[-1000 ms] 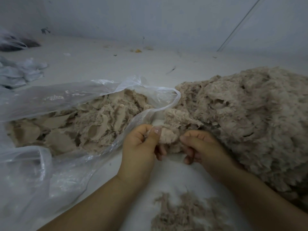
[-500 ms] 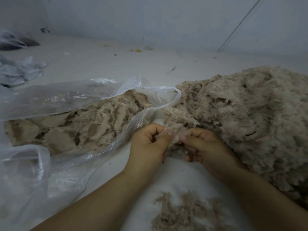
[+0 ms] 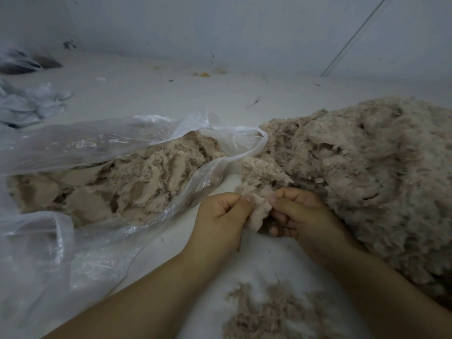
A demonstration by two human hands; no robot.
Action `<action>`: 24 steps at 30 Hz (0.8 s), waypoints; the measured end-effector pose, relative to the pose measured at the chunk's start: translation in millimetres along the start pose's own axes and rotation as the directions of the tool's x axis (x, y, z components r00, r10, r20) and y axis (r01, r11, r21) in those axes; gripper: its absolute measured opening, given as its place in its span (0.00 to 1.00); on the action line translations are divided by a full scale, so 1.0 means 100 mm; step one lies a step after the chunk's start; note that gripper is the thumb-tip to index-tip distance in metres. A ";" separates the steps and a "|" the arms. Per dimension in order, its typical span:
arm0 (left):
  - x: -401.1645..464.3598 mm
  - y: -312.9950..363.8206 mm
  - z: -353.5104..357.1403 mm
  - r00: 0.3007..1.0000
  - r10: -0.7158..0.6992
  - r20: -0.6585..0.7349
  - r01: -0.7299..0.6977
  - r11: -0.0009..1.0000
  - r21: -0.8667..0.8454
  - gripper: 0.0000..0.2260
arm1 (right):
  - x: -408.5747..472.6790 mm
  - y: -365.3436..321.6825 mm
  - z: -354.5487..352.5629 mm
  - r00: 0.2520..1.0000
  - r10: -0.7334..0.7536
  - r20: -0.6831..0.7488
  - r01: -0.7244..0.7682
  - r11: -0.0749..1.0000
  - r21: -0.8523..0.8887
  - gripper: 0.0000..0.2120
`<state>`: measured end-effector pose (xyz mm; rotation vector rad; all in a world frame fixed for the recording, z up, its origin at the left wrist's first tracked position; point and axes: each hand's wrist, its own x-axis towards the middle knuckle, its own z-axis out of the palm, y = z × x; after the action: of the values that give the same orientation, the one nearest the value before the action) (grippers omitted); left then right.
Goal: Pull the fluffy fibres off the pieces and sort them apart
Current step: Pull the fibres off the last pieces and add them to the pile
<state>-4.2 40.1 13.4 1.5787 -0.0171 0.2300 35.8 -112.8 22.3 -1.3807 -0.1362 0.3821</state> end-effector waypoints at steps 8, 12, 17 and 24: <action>0.01 -0.05 0.04 0.998 0.044 0.036 -0.048 0.991 0.127 0.18 | -0.03 -0.02 0.01 0.994 -0.041 0.097 0.045 0.999 -0.031 0.13; 0.00 -0.04 0.05 0.997 0.002 0.080 -0.010 0.995 0.097 0.14 | -0.02 0.01 0.03 0.993 -0.055 0.101 0.063 0.995 -0.073 0.20; 0.00 0.08 -0.04 0.980 -0.107 0.165 0.141 0.967 -0.211 0.02 | -0.02 0.01 0.02 0.999 -0.023 0.025 0.025 0.998 -0.055 0.14; -0.02 0.05 -0.05 0.996 -0.006 0.089 0.012 0.998 -0.066 0.06 | -0.03 0.00 0.05 0.996 -0.047 0.081 0.054 0.995 -0.089 0.13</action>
<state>-7.2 44.9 18.4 1.5211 -0.0859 0.1507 31.8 -109.3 24.1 -1.4493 -0.2559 0.3919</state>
